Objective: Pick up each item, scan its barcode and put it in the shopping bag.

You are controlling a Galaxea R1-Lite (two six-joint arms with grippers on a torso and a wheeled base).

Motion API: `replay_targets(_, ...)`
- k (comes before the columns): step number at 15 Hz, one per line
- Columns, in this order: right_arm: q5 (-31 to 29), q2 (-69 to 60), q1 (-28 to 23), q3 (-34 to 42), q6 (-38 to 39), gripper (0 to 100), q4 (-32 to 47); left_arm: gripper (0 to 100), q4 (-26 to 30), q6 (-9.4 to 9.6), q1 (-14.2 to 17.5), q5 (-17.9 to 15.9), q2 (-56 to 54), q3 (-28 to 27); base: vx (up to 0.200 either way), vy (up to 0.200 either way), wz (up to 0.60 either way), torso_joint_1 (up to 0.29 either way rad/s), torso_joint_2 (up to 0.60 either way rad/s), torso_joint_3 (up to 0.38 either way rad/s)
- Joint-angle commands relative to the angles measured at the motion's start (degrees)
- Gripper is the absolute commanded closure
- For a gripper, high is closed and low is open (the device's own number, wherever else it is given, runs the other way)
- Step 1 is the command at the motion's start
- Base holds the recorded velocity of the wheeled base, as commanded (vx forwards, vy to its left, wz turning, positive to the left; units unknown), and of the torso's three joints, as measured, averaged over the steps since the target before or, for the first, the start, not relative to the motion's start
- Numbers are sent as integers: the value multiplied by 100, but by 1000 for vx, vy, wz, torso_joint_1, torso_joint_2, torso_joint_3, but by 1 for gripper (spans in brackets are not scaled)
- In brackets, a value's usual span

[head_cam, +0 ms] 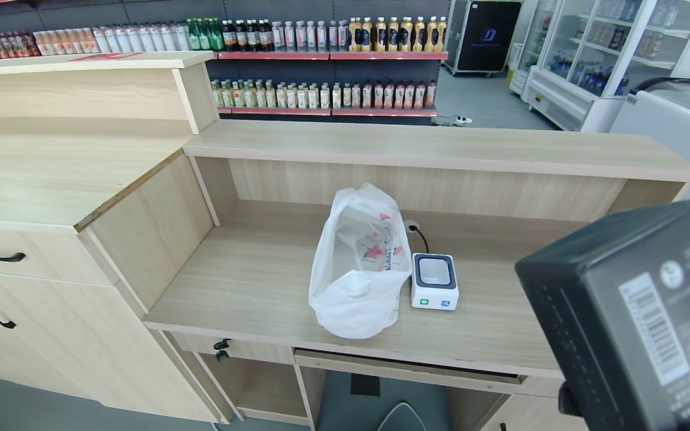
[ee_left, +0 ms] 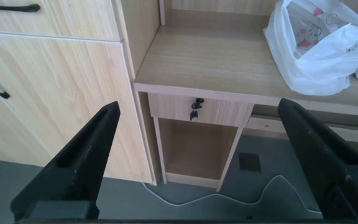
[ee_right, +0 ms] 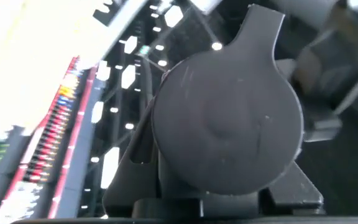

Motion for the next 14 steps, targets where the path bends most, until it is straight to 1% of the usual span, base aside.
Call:
replay_targets(1,29,-208,-73,-7,-7,100,68,0,-1,-1,1,2,0,1,0,0,0,0,0,0)
replay_targets(8,82,-208,-64,-24,152,100,94,0,-1,-1,1,2,0,1,0,0,0,0,0,0)
replay_targets(12,91,-305,-29,-24,143,100,472,0,7,-1,1,2,0,1,0,0,0,0,0,0)
replay_targets(14,73,-287,-90,-51,178,100,674,0,-1,-1,1,2,0,10,0,0,0,0,0,0)
